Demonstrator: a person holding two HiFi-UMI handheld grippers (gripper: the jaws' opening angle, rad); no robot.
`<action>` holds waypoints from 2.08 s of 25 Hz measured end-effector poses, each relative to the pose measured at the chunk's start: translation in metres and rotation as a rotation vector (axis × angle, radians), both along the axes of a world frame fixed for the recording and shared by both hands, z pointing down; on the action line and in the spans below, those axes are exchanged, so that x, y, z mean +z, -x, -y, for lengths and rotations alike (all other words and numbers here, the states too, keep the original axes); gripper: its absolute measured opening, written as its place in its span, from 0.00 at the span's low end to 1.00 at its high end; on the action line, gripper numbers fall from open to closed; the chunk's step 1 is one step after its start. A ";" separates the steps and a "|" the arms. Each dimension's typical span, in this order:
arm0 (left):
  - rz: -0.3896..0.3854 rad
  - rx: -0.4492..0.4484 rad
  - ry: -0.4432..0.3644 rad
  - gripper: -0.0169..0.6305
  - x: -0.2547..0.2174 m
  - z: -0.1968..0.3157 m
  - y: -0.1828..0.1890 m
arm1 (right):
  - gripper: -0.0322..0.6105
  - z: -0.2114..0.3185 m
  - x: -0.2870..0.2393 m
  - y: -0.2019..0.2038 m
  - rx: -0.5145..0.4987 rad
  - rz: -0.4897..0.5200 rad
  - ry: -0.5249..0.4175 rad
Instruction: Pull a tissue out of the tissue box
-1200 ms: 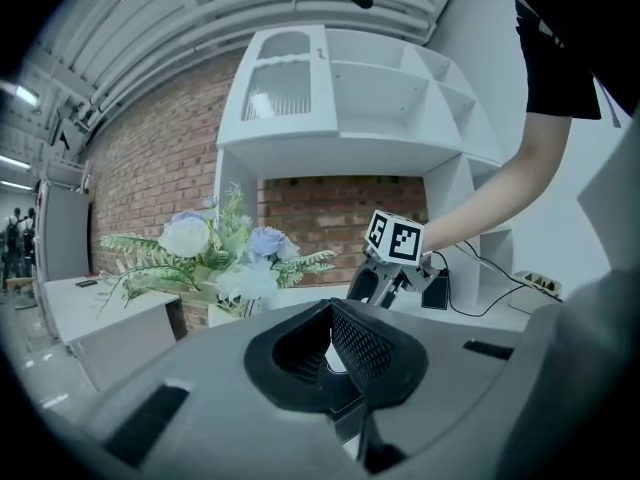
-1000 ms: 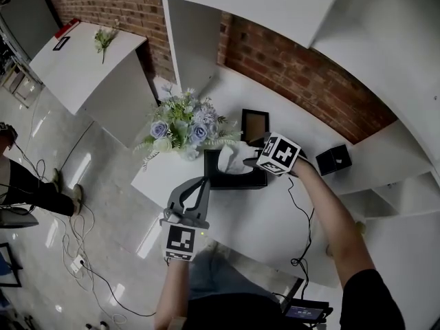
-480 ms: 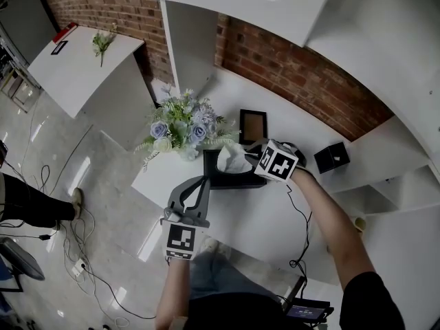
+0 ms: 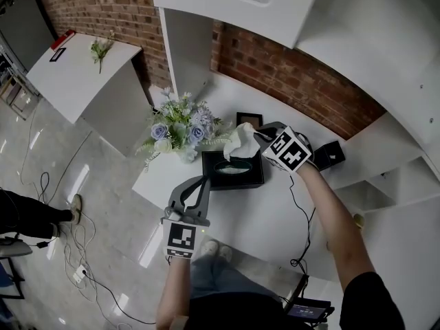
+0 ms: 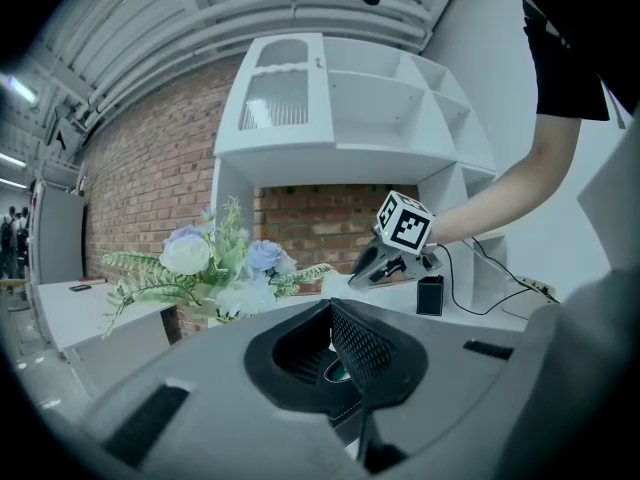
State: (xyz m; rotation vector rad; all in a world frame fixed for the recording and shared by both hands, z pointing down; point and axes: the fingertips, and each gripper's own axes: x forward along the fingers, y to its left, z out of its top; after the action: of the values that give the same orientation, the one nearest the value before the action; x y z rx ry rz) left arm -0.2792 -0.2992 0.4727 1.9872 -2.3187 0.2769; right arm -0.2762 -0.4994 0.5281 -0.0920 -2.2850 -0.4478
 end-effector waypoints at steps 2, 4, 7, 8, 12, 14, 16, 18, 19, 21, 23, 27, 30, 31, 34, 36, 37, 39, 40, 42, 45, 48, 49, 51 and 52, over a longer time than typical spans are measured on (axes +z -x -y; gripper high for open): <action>0.004 0.004 -0.005 0.04 -0.003 0.000 -0.001 | 0.05 0.007 -0.012 -0.001 0.029 0.032 -0.001; 0.008 0.009 -0.009 0.04 -0.005 -0.001 -0.002 | 0.05 0.010 -0.020 -0.003 0.046 0.047 -0.001; 0.016 0.018 -0.017 0.04 -0.010 -0.002 -0.004 | 0.05 0.012 -0.029 -0.013 0.070 0.059 -0.015; 0.018 0.021 -0.022 0.04 -0.012 -0.001 -0.004 | 0.05 0.012 -0.033 -0.017 0.082 0.066 -0.019; 0.027 0.043 -0.044 0.04 -0.022 0.005 -0.009 | 0.05 0.018 -0.060 -0.042 0.158 0.144 -0.023; 0.031 0.054 -0.059 0.04 -0.028 0.010 -0.013 | 0.05 0.018 -0.081 -0.059 0.208 0.227 -0.006; 0.037 0.071 -0.075 0.04 -0.033 0.016 -0.018 | 0.05 0.017 -0.104 -0.079 0.266 0.329 0.013; 0.043 0.092 -0.090 0.04 -0.040 0.024 -0.025 | 0.05 0.016 -0.127 -0.103 0.333 0.437 0.024; 0.045 0.102 -0.096 0.04 -0.043 0.028 -0.029 | 0.05 0.016 -0.138 -0.117 0.368 0.490 0.028; 0.051 0.126 -0.111 0.04 -0.050 0.038 -0.037 | 0.05 0.014 -0.158 -0.147 0.443 0.593 0.028; 0.057 0.152 -0.127 0.04 -0.059 0.048 -0.046 | 0.05 0.011 -0.174 -0.178 0.516 0.685 0.026; 0.060 0.205 -0.157 0.04 -0.075 0.070 -0.067 | 0.05 0.003 -0.191 -0.237 0.657 0.855 0.050; 0.065 0.251 -0.176 0.04 -0.083 0.086 -0.086 | 0.05 -0.002 -0.190 -0.280 0.767 0.971 0.073; 0.067 0.265 -0.181 0.04 -0.085 0.090 -0.093 | 0.05 -0.004 -0.188 -0.292 0.801 1.005 0.078; 0.072 0.308 -0.191 0.04 -0.090 0.102 -0.112 | 0.05 -0.010 -0.180 -0.326 0.889 1.095 0.074; 0.076 0.333 -0.195 0.04 -0.092 0.108 -0.122 | 0.05 -0.015 -0.170 -0.344 0.943 1.127 0.066; 0.077 0.342 -0.195 0.04 -0.093 0.111 -0.127 | 0.05 -0.018 -0.164 -0.352 0.968 1.137 0.065; 0.076 0.357 -0.193 0.04 -0.092 0.114 -0.134 | 0.05 -0.022 -0.150 -0.365 1.012 1.149 0.072; 0.076 0.363 -0.191 0.04 -0.092 0.115 -0.137 | 0.05 -0.023 -0.144 -0.370 1.032 1.152 0.078; 0.078 0.371 -0.186 0.04 -0.090 0.117 -0.140 | 0.05 -0.024 -0.135 -0.377 1.058 1.157 0.096; 0.077 0.375 -0.179 0.04 -0.088 0.118 -0.141 | 0.05 -0.025 -0.128 -0.377 1.068 1.154 0.104; 0.076 0.374 -0.176 0.04 -0.086 0.118 -0.141 | 0.05 -0.025 -0.127 -0.373 1.060 1.132 0.092; 0.076 0.373 -0.175 0.04 -0.086 0.118 -0.141 | 0.05 -0.025 -0.128 -0.371 1.056 1.122 0.087; 0.077 0.373 -0.171 0.04 -0.085 0.118 -0.142 | 0.05 -0.026 -0.128 -0.367 1.044 1.113 0.084; 0.077 0.373 -0.170 0.04 -0.084 0.118 -0.142 | 0.05 -0.026 -0.129 -0.365 1.038 1.112 0.085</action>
State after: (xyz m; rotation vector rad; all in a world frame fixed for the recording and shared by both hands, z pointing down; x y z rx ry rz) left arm -0.1372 -0.4169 0.3888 2.5324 -2.0580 0.1847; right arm 0.0892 -0.4732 0.3993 1.5684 -2.9108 0.2466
